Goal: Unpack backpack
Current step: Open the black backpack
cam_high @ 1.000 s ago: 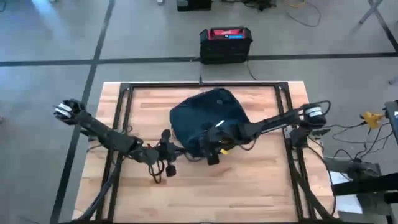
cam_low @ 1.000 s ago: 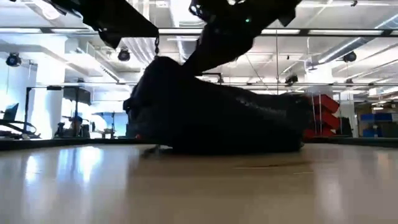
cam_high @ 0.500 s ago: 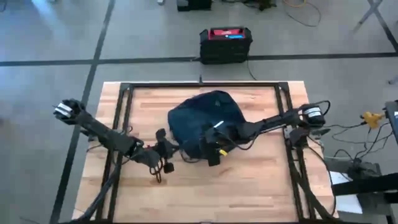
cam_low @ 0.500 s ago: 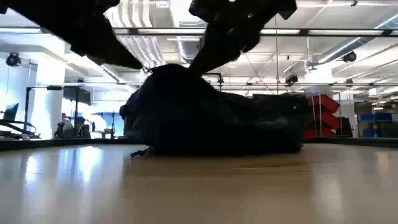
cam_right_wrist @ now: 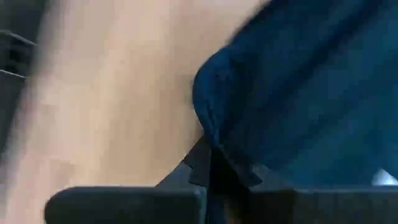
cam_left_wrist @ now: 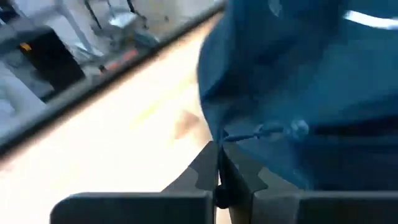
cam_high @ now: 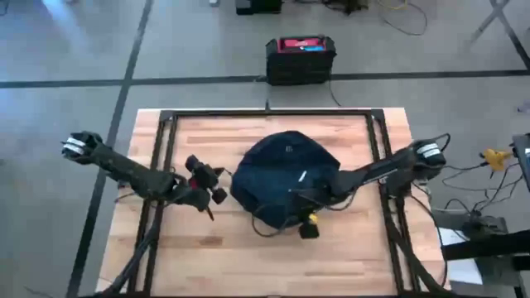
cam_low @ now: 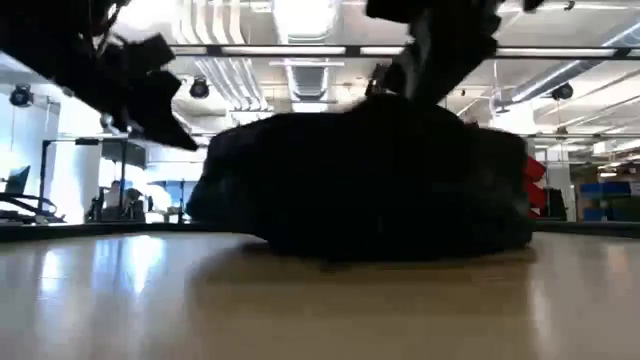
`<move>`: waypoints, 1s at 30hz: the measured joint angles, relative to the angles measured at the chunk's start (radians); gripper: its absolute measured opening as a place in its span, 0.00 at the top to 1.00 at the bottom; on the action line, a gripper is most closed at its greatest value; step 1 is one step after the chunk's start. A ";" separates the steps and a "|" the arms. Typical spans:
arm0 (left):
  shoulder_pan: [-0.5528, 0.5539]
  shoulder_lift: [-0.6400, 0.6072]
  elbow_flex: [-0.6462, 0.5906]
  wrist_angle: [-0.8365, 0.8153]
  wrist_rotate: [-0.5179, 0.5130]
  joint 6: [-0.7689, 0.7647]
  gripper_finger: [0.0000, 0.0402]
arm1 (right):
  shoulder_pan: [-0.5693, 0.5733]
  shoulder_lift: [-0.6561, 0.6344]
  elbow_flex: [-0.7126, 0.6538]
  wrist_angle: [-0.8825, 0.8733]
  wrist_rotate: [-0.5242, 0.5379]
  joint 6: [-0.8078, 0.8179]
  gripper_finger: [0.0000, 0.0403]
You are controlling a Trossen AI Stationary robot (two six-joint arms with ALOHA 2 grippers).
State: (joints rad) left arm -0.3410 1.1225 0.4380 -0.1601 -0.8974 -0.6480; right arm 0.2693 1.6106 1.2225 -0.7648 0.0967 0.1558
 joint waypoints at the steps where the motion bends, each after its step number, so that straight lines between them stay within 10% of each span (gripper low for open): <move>1: -0.006 0.003 -0.013 0.042 0.033 0.008 1.00 | -0.001 -0.019 -0.001 -0.066 0.095 0.010 1.00; 7: -0.061 0.072 -0.064 0.515 0.297 0.210 1.00 | -0.087 -0.136 -0.003 -0.255 0.442 -0.047 1.00; 13: -0.082 0.255 -0.013 0.925 0.402 0.439 1.00 | -0.160 -0.226 -0.002 -0.031 0.293 -0.156 0.88; 22: -0.046 0.450 0.215 0.800 0.411 0.535 1.00 | -0.121 -0.168 -0.002 0.188 0.066 -0.131 0.54; 30: 0.008 0.436 0.273 0.603 0.360 0.557 1.00 | -0.031 -0.056 0.005 0.190 0.106 -0.119 0.42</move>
State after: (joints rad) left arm -0.3332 1.5584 0.7112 0.4427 -0.5377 -0.0910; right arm 0.2386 1.5541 1.2278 -0.5750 0.2027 0.0366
